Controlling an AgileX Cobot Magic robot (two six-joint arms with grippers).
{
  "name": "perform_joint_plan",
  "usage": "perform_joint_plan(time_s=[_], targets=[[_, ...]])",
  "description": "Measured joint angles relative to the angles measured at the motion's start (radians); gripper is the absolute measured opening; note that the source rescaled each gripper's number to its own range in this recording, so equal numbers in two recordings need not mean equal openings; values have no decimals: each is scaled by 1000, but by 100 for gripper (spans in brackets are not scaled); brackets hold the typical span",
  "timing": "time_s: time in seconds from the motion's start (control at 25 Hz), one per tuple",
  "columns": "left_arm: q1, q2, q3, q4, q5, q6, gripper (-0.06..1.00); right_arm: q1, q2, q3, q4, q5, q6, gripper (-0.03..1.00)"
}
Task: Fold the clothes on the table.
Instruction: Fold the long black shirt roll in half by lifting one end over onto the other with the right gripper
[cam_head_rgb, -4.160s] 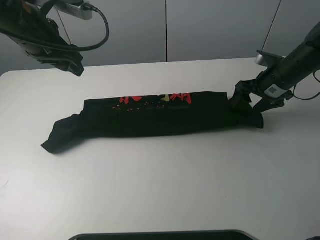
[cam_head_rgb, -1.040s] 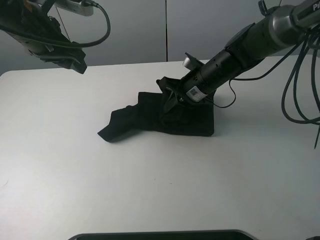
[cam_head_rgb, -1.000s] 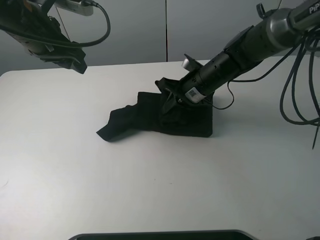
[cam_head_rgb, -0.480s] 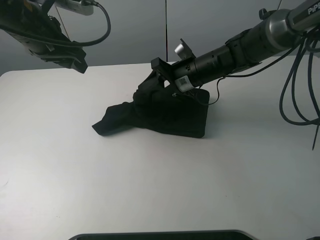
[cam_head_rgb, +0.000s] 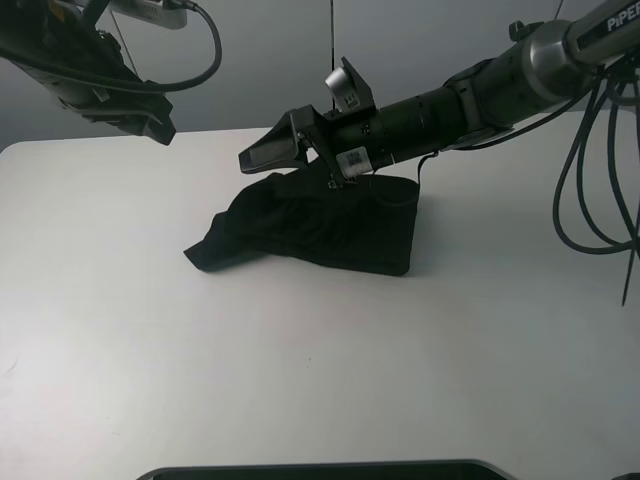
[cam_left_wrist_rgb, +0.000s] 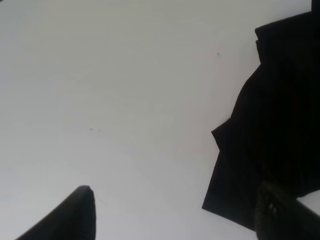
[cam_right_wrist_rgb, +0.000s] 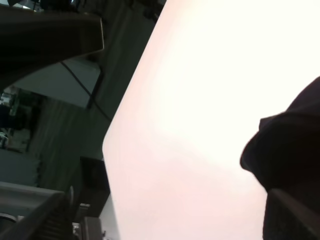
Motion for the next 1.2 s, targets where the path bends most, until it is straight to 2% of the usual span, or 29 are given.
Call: perform_joint_plan(time_s=[0.2,0.56,0.8,1.0,1.2], targets=[[0,0,0,0,0,0,84,-4,-16,0,-55,-107,31,82],[0,0,0,-6,0,0,84,31,-22,0,-28,-164,7,81],[0,0,0,-39,0,0,84,34,-22,0,-6,-273,13,81],[0,-2,0,-67,15,4,84,34,-22,-6,51,-361,24,81],[0,-23,0,-76,18,18,84,39,26,-72,64,-372,120,81]])
